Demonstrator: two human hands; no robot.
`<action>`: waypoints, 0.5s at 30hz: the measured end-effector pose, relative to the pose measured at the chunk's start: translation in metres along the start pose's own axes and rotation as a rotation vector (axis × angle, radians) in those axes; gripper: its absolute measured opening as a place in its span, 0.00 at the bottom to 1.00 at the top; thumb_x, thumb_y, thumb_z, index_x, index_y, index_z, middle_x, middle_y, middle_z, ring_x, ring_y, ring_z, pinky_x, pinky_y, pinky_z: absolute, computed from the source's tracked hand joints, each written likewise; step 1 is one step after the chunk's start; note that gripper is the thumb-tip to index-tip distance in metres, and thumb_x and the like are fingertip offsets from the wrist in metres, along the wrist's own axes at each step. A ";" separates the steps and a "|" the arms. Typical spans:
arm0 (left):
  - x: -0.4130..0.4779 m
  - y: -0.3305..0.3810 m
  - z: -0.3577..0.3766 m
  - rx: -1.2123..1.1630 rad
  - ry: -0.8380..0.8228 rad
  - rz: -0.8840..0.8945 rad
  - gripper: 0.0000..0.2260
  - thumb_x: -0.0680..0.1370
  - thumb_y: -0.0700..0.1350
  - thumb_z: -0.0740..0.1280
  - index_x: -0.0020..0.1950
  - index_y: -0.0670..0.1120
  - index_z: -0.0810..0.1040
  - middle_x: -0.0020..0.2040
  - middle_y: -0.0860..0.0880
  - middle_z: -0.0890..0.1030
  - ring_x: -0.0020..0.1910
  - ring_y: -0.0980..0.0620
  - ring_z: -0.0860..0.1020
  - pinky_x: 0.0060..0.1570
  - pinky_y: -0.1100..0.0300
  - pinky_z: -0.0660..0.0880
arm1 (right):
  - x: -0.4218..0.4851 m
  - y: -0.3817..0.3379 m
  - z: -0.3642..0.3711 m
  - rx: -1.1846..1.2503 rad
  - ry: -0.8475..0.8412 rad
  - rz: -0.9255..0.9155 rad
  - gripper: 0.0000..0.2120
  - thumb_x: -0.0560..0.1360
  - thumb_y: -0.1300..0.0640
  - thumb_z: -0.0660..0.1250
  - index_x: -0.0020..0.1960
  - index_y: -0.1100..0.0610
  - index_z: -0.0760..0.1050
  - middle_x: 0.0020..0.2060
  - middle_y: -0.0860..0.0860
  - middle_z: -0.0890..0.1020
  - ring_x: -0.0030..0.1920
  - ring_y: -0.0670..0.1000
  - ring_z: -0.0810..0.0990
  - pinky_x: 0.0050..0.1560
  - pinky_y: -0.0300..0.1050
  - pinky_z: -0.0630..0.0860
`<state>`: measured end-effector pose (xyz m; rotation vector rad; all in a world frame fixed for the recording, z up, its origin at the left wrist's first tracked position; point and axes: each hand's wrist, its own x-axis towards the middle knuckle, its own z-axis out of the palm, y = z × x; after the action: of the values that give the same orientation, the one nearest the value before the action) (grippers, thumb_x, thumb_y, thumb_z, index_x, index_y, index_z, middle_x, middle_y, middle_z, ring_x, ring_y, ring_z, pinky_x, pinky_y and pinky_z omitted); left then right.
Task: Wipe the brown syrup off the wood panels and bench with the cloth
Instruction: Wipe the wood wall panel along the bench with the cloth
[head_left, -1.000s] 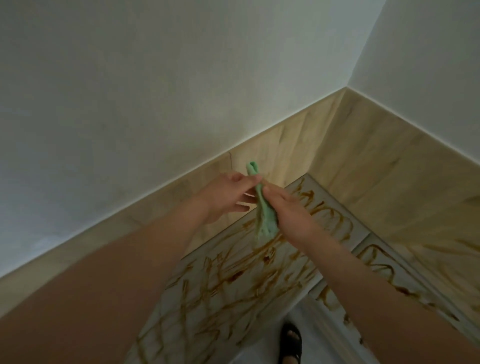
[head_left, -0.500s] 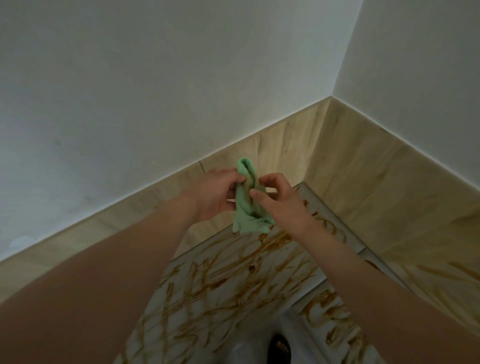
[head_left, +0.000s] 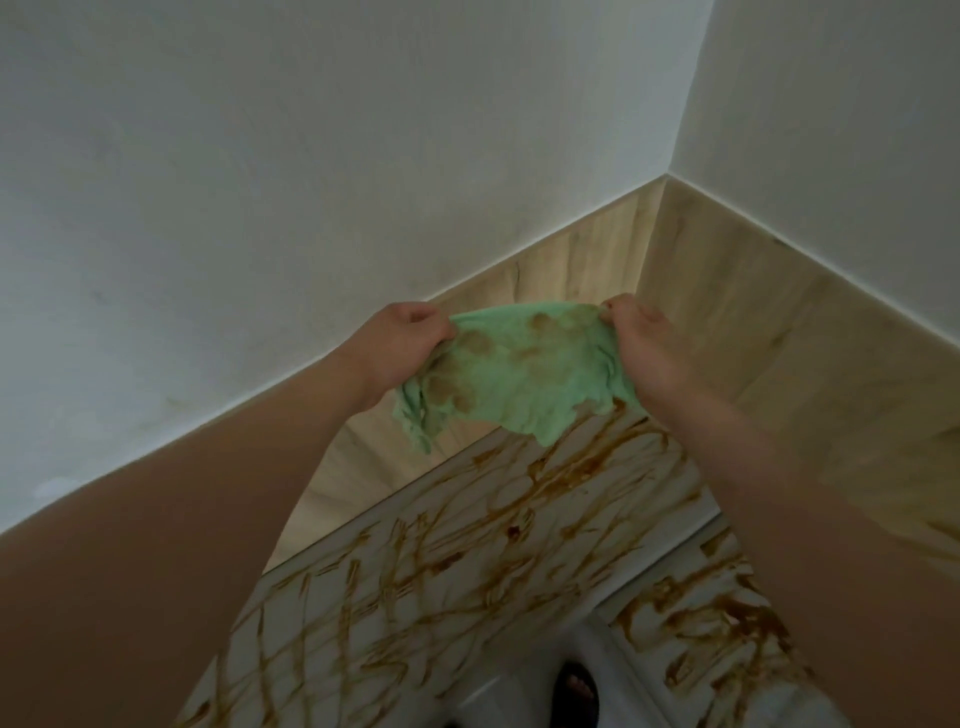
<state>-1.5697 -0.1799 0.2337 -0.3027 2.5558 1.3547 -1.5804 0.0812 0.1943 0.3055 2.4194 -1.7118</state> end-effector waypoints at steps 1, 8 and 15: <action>0.001 0.000 -0.001 0.038 0.012 0.009 0.10 0.79 0.47 0.68 0.39 0.51 0.82 0.34 0.57 0.81 0.38 0.53 0.78 0.40 0.59 0.73 | 0.000 -0.001 -0.002 0.018 -0.026 0.002 0.16 0.83 0.50 0.55 0.52 0.57 0.78 0.47 0.52 0.81 0.47 0.50 0.79 0.43 0.46 0.73; 0.003 0.006 -0.004 0.104 -0.059 0.031 0.10 0.78 0.47 0.66 0.38 0.46 0.79 0.34 0.54 0.76 0.38 0.51 0.73 0.39 0.56 0.68 | -0.001 -0.010 -0.007 0.343 -0.214 0.118 0.08 0.82 0.58 0.62 0.51 0.55 0.80 0.44 0.53 0.84 0.46 0.53 0.84 0.47 0.49 0.82; 0.006 0.017 -0.001 0.241 0.045 0.141 0.10 0.79 0.47 0.70 0.58 0.46 0.76 0.57 0.48 0.76 0.48 0.51 0.78 0.42 0.64 0.73 | -0.019 -0.042 0.003 0.528 -0.363 0.178 0.11 0.83 0.59 0.62 0.57 0.64 0.80 0.49 0.60 0.86 0.47 0.56 0.86 0.45 0.49 0.83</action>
<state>-1.5805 -0.1712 0.2459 -0.1129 2.7880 1.0762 -1.5725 0.0637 0.2370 0.2360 1.6205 -2.0809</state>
